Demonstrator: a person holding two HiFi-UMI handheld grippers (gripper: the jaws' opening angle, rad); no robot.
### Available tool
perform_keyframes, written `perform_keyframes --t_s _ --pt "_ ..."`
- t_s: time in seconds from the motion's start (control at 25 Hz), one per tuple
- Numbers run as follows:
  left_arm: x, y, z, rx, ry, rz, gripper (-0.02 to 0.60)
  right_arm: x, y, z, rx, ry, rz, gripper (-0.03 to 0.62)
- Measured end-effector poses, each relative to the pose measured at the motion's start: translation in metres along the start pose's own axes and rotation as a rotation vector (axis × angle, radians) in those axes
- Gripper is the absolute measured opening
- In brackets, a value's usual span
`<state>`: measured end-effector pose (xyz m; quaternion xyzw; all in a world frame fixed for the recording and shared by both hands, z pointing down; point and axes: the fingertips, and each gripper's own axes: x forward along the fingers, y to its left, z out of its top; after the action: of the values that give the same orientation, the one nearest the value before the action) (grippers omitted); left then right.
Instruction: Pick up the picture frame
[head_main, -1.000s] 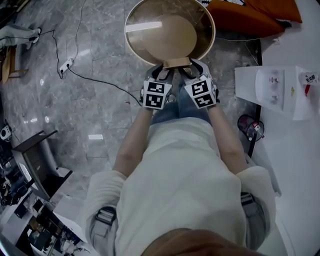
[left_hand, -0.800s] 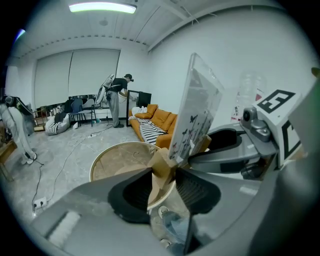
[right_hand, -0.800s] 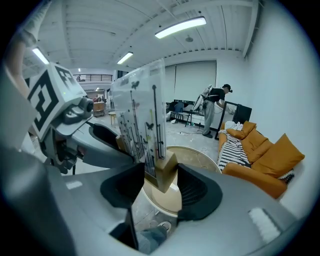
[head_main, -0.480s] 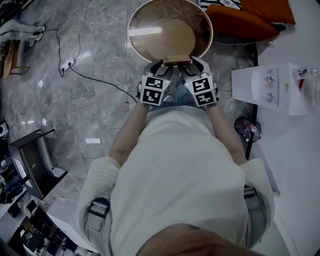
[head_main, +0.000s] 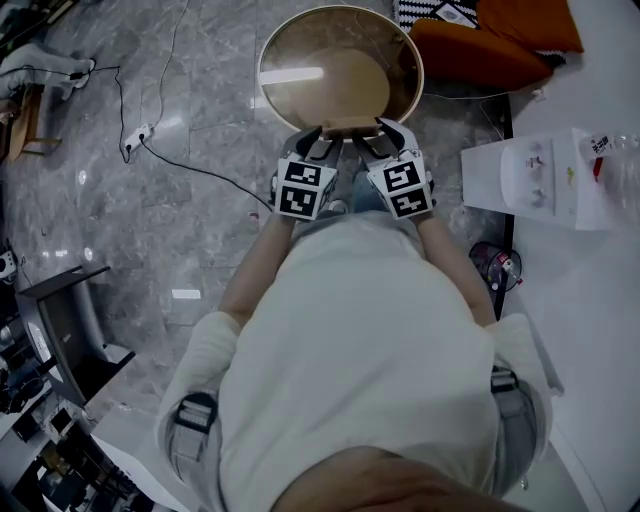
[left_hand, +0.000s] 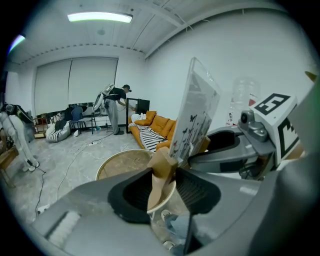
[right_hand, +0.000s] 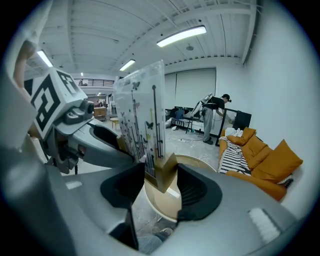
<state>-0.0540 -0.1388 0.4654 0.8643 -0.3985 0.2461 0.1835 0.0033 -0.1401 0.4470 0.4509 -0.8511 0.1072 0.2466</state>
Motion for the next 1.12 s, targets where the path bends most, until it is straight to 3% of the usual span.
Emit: perform_keyframes --t_s 1.12 --pt "0.0032 0.0085 -0.0019 0.005 0.005 0.002 0.149 0.006 0.001 -0.002 -0.008 0.007 -0.006 0.184"
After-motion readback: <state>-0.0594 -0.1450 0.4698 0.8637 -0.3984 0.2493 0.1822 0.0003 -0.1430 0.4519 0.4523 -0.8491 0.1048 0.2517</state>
